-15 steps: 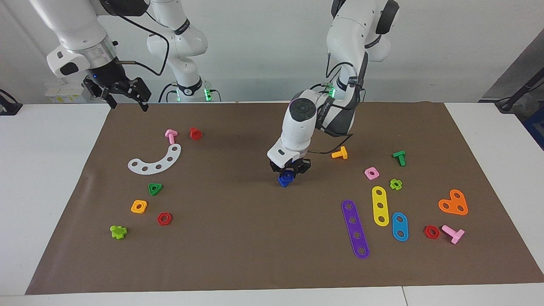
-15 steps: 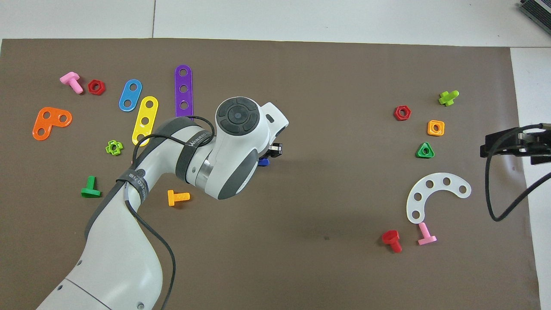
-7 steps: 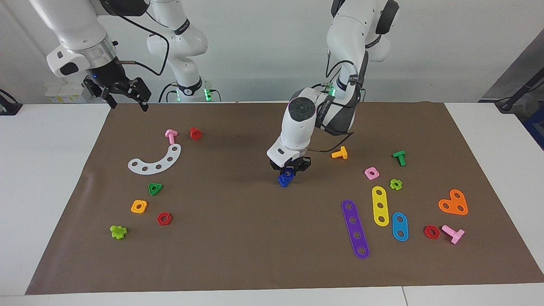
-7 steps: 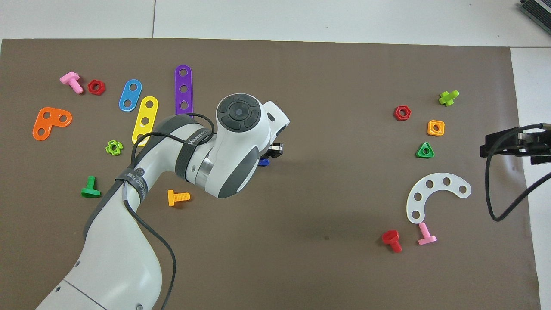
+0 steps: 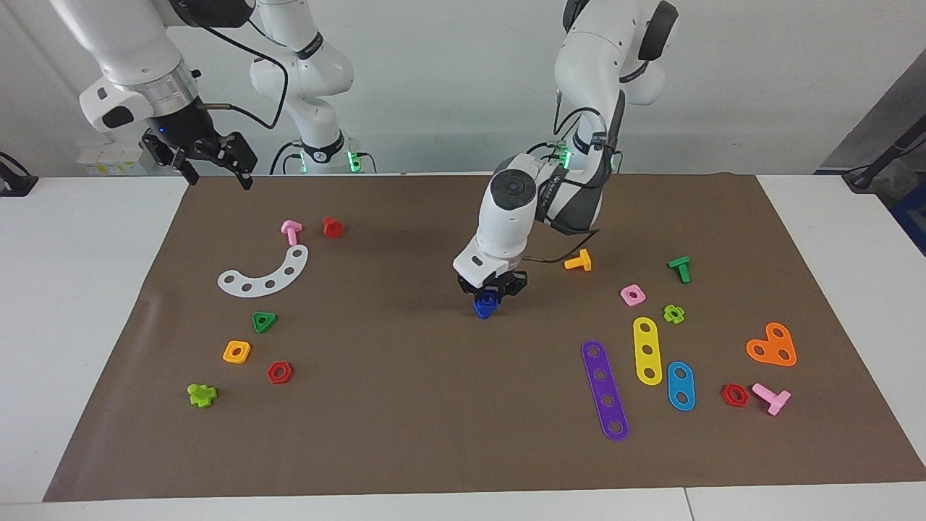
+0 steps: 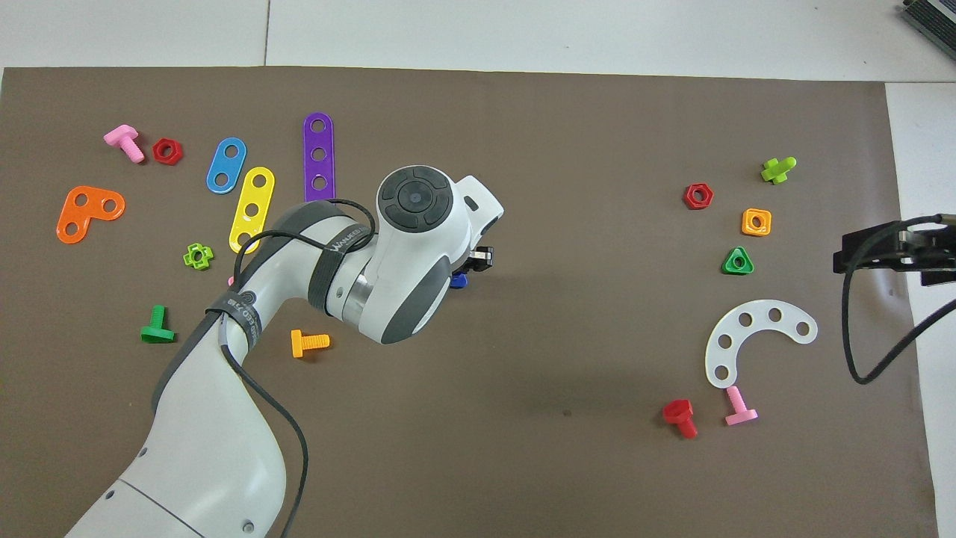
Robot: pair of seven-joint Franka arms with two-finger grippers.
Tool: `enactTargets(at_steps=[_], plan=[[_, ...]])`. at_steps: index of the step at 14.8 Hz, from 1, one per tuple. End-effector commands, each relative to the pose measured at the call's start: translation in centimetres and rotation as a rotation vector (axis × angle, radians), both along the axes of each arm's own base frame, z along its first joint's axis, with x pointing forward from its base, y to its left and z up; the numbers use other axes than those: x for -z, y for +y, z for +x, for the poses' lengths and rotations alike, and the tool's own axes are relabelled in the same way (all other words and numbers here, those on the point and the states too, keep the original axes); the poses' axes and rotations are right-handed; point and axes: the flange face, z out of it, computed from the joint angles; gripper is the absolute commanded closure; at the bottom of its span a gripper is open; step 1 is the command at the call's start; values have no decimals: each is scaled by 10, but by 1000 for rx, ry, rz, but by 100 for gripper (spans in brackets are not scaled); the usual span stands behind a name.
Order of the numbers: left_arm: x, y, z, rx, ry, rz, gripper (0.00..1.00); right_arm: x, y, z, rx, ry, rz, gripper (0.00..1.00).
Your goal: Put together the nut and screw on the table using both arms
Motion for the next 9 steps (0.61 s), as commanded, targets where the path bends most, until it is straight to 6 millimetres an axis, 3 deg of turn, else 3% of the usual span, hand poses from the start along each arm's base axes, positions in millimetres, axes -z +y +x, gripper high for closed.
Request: enactTargets(at_steps=[1,4,9], plan=[[10,-2,-3,-15,0,-10,91,-2,-1,-4,-18,-18,11,0],[14,1,-5,-15,11,0,91,-2,-1,-4,-16,-18,11,0],[-8,2,2,-16,45,15,91,-2,-1,-4,-16,-19,11,0]])
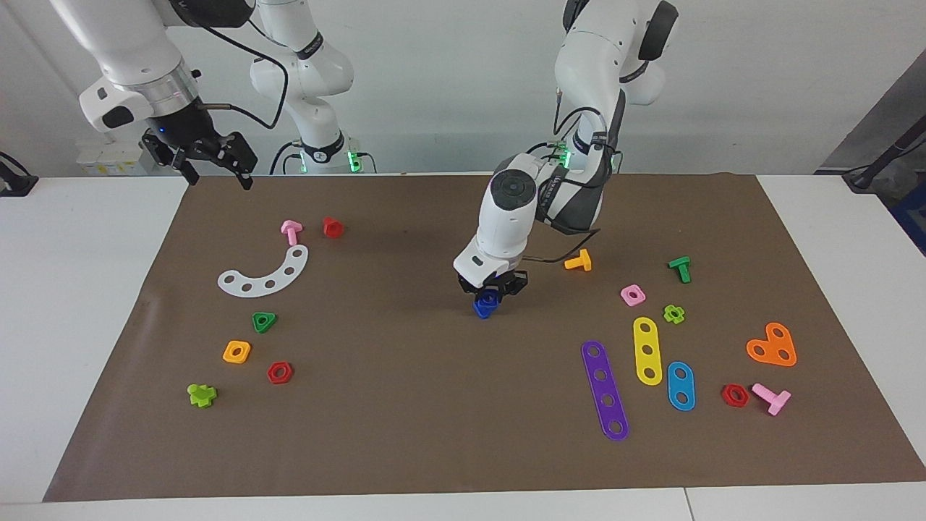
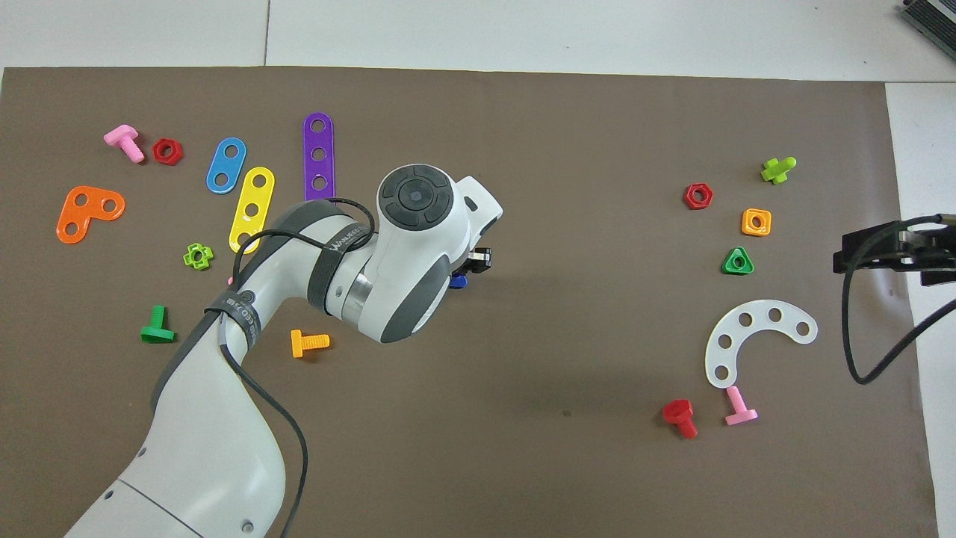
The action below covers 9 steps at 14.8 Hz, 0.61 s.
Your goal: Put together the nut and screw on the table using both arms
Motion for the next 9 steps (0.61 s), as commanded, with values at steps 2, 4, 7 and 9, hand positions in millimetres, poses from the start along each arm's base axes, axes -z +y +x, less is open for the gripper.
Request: enactTargets(at_steps=[2,4,7,9], plan=[[-8,1,3,-18,25,0,91,-2,-1,-4,-16,-18,11,0],[-5,0,3,-19,16,-6,91,-2,-1,-4,-16,-19,11,0],[6,-1,-1,-18,1,-14,91,-2,-1,-4,-16,-18,11,0],[8,-1,-2,-16,0,-15,91,-2,-1,-4,-16,-18,11,0]])
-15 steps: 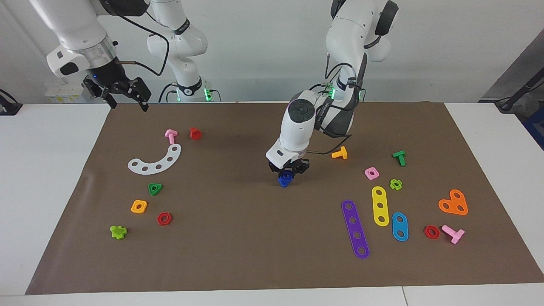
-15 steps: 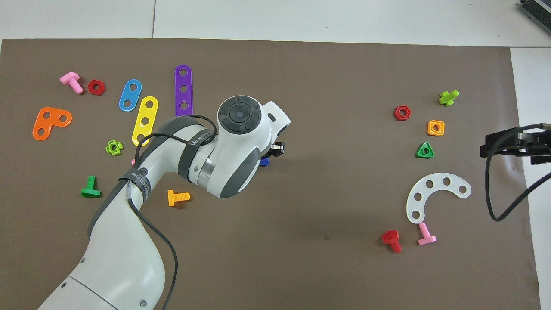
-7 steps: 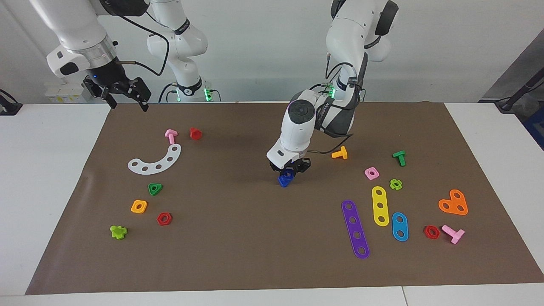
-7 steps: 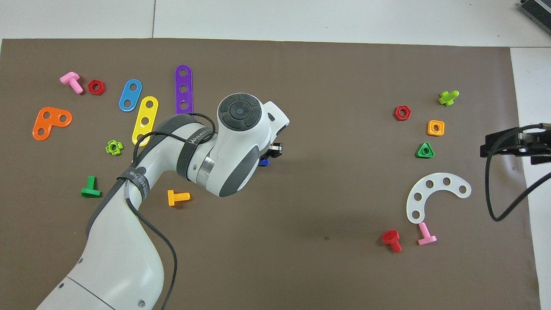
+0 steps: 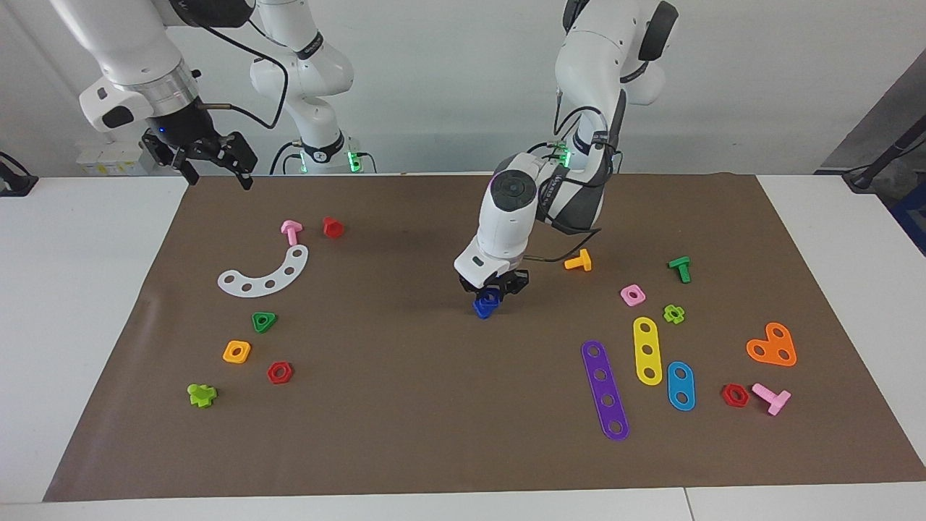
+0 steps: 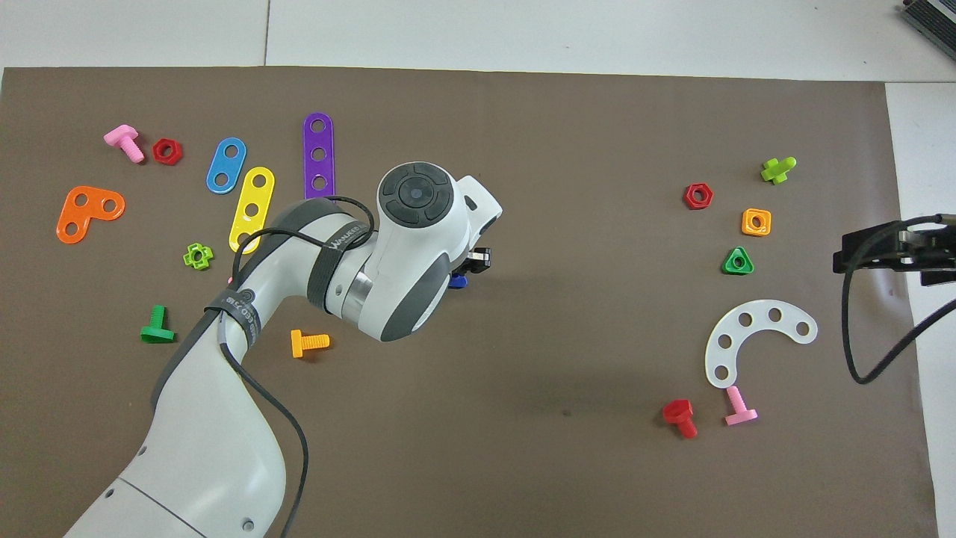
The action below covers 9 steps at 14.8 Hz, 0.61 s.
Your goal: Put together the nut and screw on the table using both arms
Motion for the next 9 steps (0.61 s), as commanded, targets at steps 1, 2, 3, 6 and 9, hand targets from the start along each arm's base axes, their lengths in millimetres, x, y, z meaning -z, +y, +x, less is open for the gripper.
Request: enactTargets(at_steps=[1,2,3,6,9], plan=[[8,-1,-3,-15,-1,-14,91,-2,-1,-4,-16,-18,11,0],[7,-1,-2,-16,-7,-18,91,-2,-1,-4,-16,-19,11,0],[9,-1,-2,-17,-8,-19,91,-2,-1,-4,-16,-18,11,0],[8,0,-2,-16,-3,-14,91,-2,-1,-4,-16,-18,11,0],[-10,1,6,-33,16,-27,91,-2,-1,-4,-16,-19,11,0]])
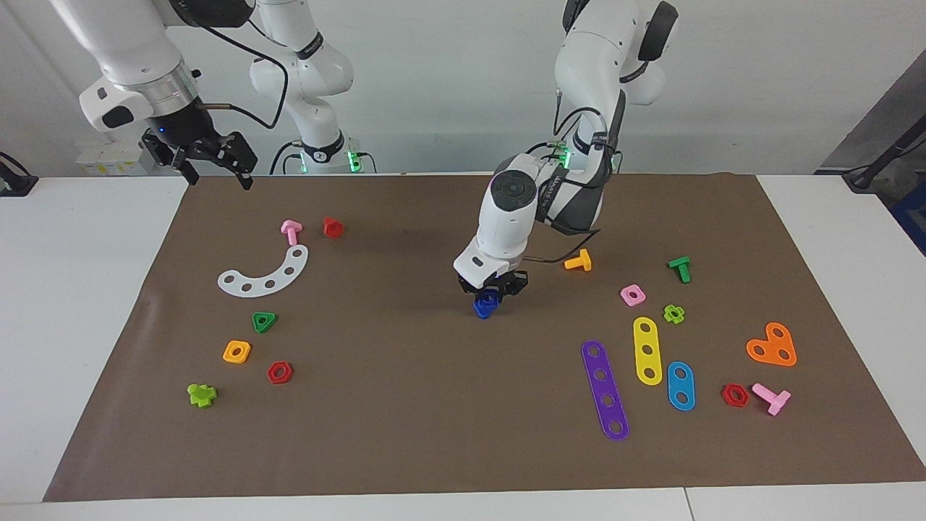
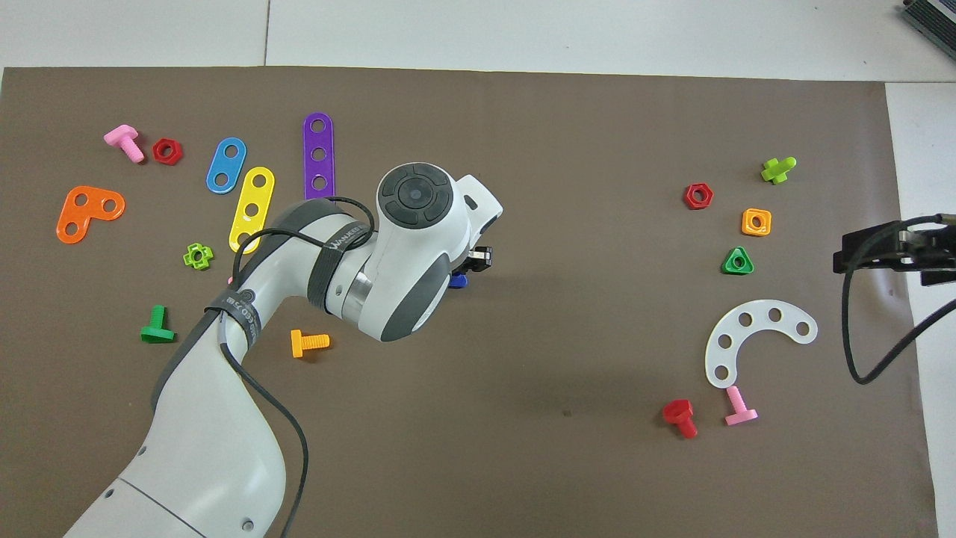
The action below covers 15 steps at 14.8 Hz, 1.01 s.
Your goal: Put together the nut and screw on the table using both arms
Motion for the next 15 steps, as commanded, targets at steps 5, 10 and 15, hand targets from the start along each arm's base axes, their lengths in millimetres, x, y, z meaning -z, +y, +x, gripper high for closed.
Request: enactTargets(at_steps=[5,10,15], plan=[[-4,0,2,-23,14,-18,91,-2,-1,-4,-16,-19,11,0],[3,2,3,-28,-11,-30,91,-2,-1,-4,-16,-19,11,0],[13,4,1,-25,-19,-28,91,-2,-1,-4,-16,-18,11,0]])
